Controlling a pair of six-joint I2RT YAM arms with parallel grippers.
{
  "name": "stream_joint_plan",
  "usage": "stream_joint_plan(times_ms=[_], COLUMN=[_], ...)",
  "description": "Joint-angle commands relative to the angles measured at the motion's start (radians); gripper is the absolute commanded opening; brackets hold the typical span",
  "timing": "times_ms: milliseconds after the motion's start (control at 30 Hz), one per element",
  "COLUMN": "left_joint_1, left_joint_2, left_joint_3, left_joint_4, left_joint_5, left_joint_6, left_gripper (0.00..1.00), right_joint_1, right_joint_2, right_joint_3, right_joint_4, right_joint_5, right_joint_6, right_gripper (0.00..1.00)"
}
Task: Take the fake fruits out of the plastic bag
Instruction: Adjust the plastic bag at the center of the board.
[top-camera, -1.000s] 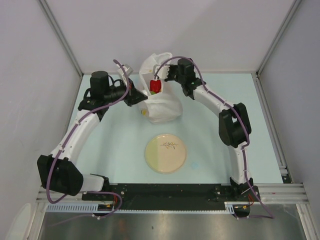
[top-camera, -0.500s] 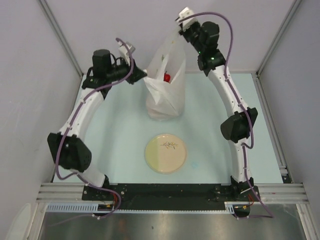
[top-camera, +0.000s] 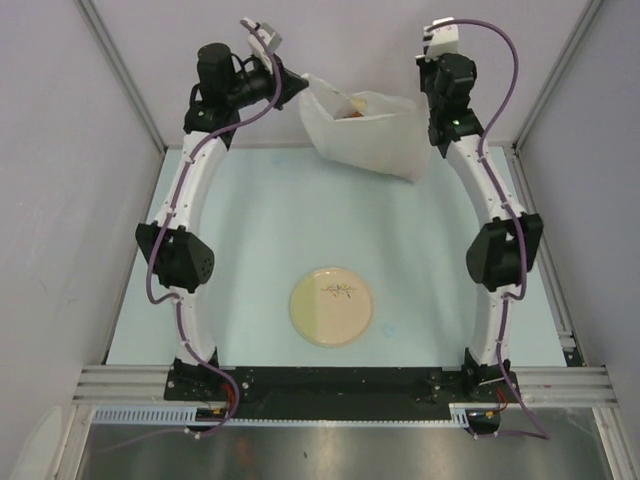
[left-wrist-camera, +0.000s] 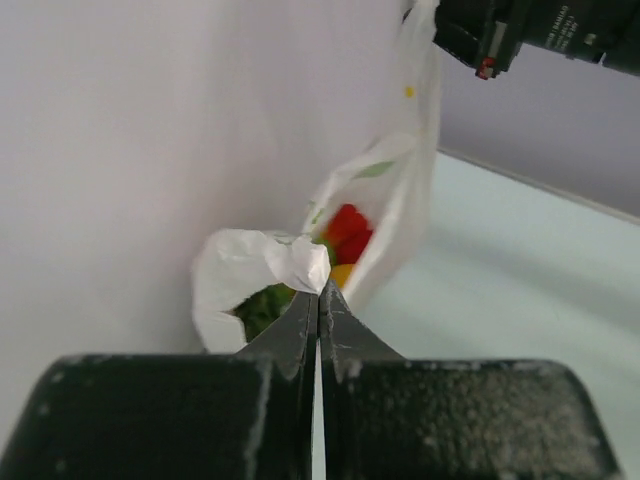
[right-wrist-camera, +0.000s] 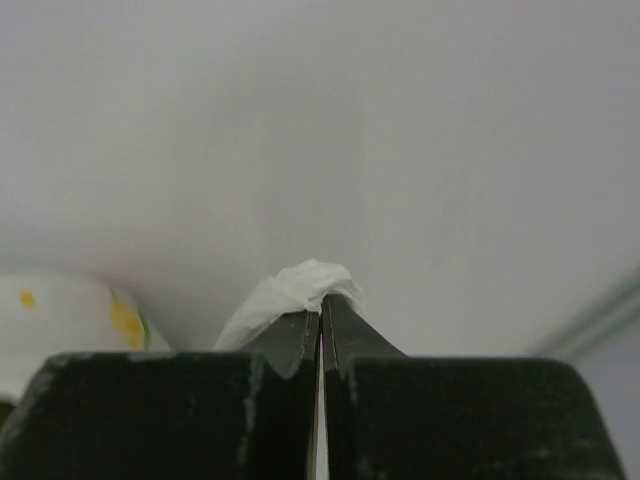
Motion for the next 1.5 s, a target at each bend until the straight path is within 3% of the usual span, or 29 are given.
stream_joint_plan(times_ms=[0,67,100,200,333,367,433,467,567,733,833,967,1033,1133,1300,1400,1433,1467], left_joint_1=[-0.070,-0.081,-0.090,-0.094,-0.096,-0.095,-0.098,-0.098,-0.098,-0.098,-0.099,-0.105,-0.105,-0.107,-0.130,-0.130,-0.130,-0.128], left_joint_2=[-0.204,-0.325,-0.359,-0.484,-0.609,-0.667,-0.716,-0.751,-0.770,-0.752,-0.767,-0.781,-0.781,-0.753,-0.752,-0.770,-0.778,-0.788], left_joint_3=[-0.302,-0.479,-0.638,-0.885,-1.043,-1.067,-1.129,-1.147,-1.179,-1.153,-1.169,-1.169,-1.149,-1.101,-1.023,-1.006,-1.009,-1.018], left_joint_4=[-0.129,-0.134,-0.116,-0.076,-0.047,-0.033,0.008,0.019,0.053,0.042,0.030,-0.013,-0.043,-0.086,-0.211,-0.298,-0.326,-0.338], left_joint_5=[0.119,0.126,0.122,0.117,0.099,0.091,0.084,0.084,0.079,0.111,0.111,0.099,0.097,0.087,0.094,0.140,0.157,0.165], left_joint_6=[0.199,0.238,0.237,0.206,0.150,0.115,0.097,0.082,0.044,0.002,-0.005,-0.002,0.014,0.045,0.177,0.235,0.249,0.234], left_gripper=[0.00,0.00,0.00,0.00,0.00,0.00,0.00,0.00,0.01,0.00,0.00,0.00,0.00,0.00,0.00,0.00,0.00,0.00], right_joint_1=[-0.021,-0.013,-0.010,-0.007,0.002,0.005,0.031,0.053,0.135,0.313,0.332,0.340,0.335,0.338,0.294,0.265,0.268,0.281], right_joint_2=[-0.319,-0.461,-0.494,-0.596,-0.689,-0.705,-0.761,-0.786,-0.849,-0.768,-0.662,-0.507,-0.455,-0.354,-0.126,0.000,-0.001,-0.011], right_joint_3=[-0.450,-0.624,-0.760,-0.913,-0.958,-0.958,-0.953,-0.945,-0.890,-0.818,-0.817,-0.807,-0.778,-0.714,-0.575,-0.398,-0.402,-0.440], right_joint_4=[0.079,0.062,0.042,-0.118,-0.304,-0.338,-0.431,-0.455,-0.511,-0.521,-0.449,-0.357,-0.324,-0.324,-0.283,-0.362,-0.337,-0.291], right_joint_5=[0.030,0.018,0.013,-0.017,-0.111,-0.131,-0.183,-0.195,-0.295,-0.262,-0.275,-0.346,-0.378,-0.421,-0.335,-0.358,-0.373,-0.355], right_joint_6=[0.044,0.049,0.067,0.136,0.162,0.161,0.129,0.124,0.126,0.110,0.129,0.127,0.130,0.116,0.220,0.368,0.386,0.373], right_gripper=[0.00,0.00,0.00,0.00,0.00,0.04,0.36,0.66,0.85,0.83,0.49,0.29,0.24,0.21,0.21,0.30,0.40,0.43])
